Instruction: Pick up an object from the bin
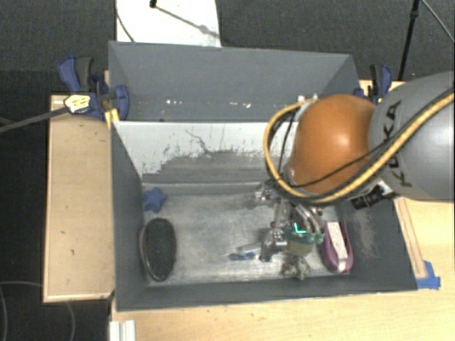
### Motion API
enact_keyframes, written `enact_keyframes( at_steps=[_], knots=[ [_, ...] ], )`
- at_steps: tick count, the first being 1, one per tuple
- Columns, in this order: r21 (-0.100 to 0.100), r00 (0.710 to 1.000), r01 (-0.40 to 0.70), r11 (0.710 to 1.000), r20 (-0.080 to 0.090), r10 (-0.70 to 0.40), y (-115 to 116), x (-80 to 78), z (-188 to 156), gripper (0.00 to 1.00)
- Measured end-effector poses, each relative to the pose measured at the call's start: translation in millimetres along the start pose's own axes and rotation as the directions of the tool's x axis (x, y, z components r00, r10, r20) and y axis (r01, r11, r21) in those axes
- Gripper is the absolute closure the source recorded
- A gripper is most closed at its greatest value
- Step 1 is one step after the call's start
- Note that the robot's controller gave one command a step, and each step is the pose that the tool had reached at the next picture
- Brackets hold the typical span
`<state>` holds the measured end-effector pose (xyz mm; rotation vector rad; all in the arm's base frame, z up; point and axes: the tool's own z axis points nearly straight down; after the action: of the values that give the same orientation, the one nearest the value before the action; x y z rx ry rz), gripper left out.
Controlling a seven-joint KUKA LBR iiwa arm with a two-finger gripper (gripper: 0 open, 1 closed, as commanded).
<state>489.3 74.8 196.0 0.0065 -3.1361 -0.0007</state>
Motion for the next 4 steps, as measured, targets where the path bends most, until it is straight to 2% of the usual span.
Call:
enact_keyframes(
  at_steps=[1,2,3,4],
  knots=[
    [0.003,0.945,0.328,0.945,0.002,-0.328,-77,-12.1,78,0.00],
    [0.005,0.887,0.462,0.887,0.011,-0.462,-118,-55.0,124,0.00],
    [0.006,0.888,0.460,0.888,0.015,-0.460,-116,-56.7,122,1.00],
    [0.008,0.897,0.442,0.897,0.014,-0.443,-116,-57.3,44,1.00]
  ],
)
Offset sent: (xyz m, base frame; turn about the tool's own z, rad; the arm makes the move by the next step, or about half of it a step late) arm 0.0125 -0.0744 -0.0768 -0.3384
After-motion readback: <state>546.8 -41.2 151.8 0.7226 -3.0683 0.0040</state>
